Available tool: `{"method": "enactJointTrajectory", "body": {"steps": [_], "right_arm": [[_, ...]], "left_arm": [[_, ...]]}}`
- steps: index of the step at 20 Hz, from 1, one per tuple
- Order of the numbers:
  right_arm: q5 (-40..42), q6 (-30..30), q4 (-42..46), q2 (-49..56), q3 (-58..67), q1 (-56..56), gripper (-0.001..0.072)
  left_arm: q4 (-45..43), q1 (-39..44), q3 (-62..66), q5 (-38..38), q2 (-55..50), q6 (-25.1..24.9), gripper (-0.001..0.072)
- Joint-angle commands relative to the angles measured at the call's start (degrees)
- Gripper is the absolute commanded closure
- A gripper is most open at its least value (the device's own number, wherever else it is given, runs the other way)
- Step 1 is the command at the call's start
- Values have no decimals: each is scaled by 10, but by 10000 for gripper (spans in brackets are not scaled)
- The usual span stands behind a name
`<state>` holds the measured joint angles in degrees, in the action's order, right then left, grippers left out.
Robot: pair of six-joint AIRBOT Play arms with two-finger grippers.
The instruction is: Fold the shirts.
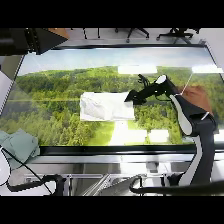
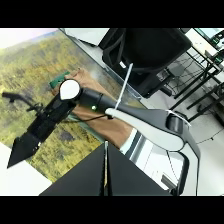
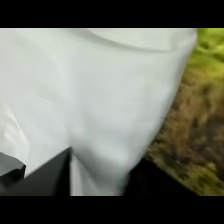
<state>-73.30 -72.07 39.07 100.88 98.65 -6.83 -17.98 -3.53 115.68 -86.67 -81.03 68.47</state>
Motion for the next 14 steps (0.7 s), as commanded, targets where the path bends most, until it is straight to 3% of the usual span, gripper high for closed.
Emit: {"method": "enactJointTrajectory", "body": {"steps": [1,3,8,10,14], "right_arm": [[-44,87,-150,17,4,-5,689],[-54,102,-202,-2,32,6,690],[-21,91,-213,-92,156,97,691],[20,49,-214,-130,169,151,691],[29,-9,-199,-194,169,269,690]], "left_arm": [[0,1,0,0,0,-1,687],[0,4,0,1,0,-1,686],[0,28,0,1,0,-1,687],[0,35,0,2,0,-1,686],[-1,50,0,1,0,-1,686]]}}
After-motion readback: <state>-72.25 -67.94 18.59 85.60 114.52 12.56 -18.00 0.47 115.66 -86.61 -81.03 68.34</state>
